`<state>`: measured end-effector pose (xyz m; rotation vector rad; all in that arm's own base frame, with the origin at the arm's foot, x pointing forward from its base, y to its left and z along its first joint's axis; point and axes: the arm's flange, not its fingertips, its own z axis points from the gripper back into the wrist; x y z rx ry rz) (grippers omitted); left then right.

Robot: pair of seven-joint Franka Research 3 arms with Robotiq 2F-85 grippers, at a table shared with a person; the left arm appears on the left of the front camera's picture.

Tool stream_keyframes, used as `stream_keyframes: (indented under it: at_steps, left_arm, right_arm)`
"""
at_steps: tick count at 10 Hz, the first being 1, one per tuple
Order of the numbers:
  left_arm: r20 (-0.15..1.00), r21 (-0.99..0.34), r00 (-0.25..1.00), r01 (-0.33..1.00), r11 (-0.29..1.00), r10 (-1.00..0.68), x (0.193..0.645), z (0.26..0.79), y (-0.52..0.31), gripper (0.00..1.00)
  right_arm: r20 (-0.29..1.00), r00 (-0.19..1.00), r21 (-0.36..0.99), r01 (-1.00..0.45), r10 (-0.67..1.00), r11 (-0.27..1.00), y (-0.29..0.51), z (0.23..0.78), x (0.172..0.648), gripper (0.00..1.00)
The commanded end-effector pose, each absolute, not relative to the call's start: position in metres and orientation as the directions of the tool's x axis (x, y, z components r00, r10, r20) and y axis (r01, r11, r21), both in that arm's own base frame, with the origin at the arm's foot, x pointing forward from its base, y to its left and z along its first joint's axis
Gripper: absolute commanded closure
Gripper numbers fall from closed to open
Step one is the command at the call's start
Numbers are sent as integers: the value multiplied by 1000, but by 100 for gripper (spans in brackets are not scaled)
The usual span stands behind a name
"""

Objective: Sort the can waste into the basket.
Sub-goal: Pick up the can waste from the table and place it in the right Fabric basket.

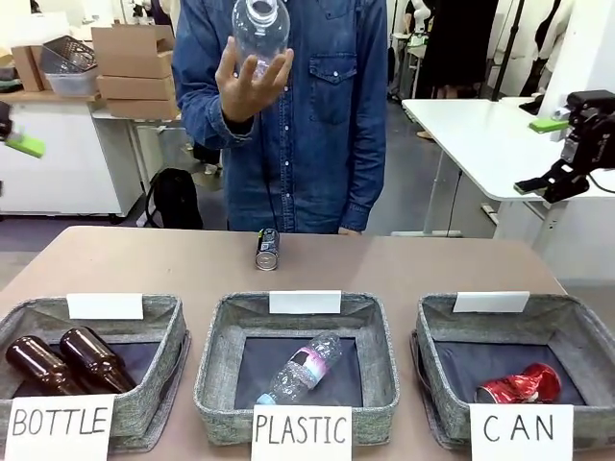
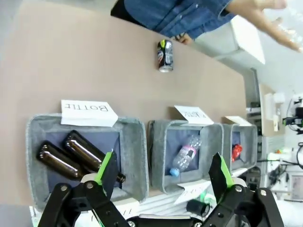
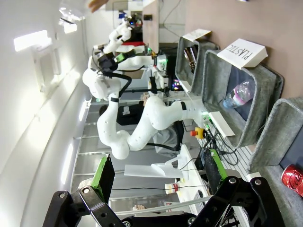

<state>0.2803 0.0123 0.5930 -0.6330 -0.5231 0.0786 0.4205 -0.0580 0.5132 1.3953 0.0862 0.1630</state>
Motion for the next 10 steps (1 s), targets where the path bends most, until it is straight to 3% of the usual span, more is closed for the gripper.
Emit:
stream_keyframes:
  at_steps: [1, 7, 10]
  left_arm:
    - [368, -643, 909, 97, 760, 195, 319, 603, 29, 0]
    - [284, -876, 865, 57, 479, 415, 294, 601, 146, 0]
    - [261, -886, 871, 44, 462, 416, 298, 593, 153, 0]
  right_arm:
    - [54, 982, 983, -84, 182, 165, -61, 514, 420, 0]
    - [54, 982, 983, -84, 182, 165, -61, 514, 420, 0]
    - [54, 982, 983, -84, 182, 165, -61, 514, 420, 0]
